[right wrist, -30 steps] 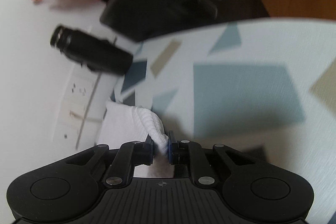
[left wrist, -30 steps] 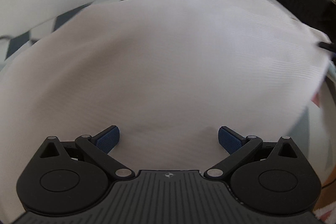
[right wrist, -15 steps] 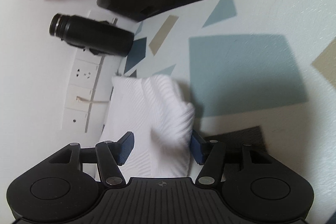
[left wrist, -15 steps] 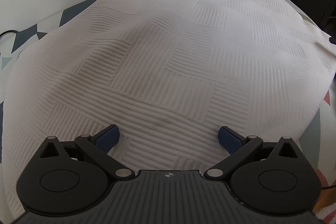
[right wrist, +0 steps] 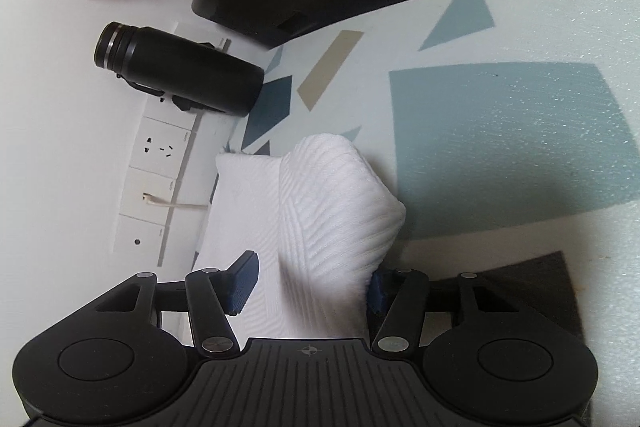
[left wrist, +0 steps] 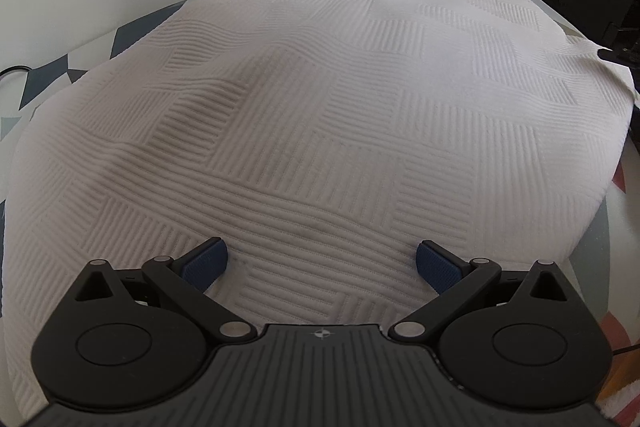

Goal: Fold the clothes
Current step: 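Lift the shirt corner with the right gripper and fold it over the shirt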

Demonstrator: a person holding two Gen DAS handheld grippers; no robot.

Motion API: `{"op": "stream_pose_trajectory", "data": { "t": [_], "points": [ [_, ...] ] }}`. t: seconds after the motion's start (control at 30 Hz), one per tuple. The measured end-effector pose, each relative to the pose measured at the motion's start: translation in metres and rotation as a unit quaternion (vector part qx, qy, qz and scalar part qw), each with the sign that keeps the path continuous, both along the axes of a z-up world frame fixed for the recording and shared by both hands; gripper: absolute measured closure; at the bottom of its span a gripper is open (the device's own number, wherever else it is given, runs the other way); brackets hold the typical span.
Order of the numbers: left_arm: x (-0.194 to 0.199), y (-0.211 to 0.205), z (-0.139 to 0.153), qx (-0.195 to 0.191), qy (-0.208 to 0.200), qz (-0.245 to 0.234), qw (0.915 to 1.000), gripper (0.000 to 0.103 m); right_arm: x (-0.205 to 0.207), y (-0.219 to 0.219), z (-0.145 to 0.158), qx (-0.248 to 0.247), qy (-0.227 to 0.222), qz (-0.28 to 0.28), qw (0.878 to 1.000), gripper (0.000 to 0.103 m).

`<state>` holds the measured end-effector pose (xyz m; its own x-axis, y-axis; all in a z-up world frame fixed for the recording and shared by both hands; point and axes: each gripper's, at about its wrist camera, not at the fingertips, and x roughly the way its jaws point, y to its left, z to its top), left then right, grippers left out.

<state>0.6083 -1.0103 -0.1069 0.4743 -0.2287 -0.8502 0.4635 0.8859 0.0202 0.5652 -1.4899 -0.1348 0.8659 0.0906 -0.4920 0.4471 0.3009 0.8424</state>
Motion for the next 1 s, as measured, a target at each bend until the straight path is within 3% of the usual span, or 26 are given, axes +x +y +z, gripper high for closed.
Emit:
{"op": "stream_pose_trajectory", "data": {
  "t": [0.23,0.27,0.3,0.4,0.6,0.83,0.9,1.0],
  "points": [
    [-0.002,0.000,-0.001,-0.001,-0.009,0.001,1.0000,0.000,0.015,0.015,0.002,-0.046,-0.006,0.006,0.999,0.055],
    [-0.003,0.000,-0.001,-0.002,-0.009,0.001,1.0000,0.000,0.018,0.017,0.003,-0.058,-0.004,0.016,0.998,0.063],
    [-0.002,0.000,-0.001,-0.002,-0.010,0.000,1.0000,0.000,0.023,0.020,0.003,-0.069,0.003,0.030,0.997,0.078],
    [-0.002,0.001,0.000,-0.001,-0.008,-0.002,1.0000,0.000,0.026,0.026,0.006,-0.089,0.018,0.047,0.995,0.087],
    [-0.002,0.004,0.000,-0.002,-0.004,-0.007,1.0000,0.000,0.013,0.027,0.017,-0.088,-0.004,0.035,0.995,0.088],
    [0.001,0.006,-0.001,-0.008,-0.007,-0.015,0.9998,0.000,0.022,0.028,0.011,-0.082,0.042,0.031,0.995,0.090],
    [0.007,0.018,0.006,-0.033,0.007,-0.022,0.9992,0.000,0.027,0.034,0.022,-0.103,0.049,0.039,0.993,0.090],
    [0.011,0.064,0.028,-0.112,0.002,0.039,0.9929,0.000,0.037,0.047,0.043,-0.126,0.035,0.057,0.990,0.090]
  ]
}}
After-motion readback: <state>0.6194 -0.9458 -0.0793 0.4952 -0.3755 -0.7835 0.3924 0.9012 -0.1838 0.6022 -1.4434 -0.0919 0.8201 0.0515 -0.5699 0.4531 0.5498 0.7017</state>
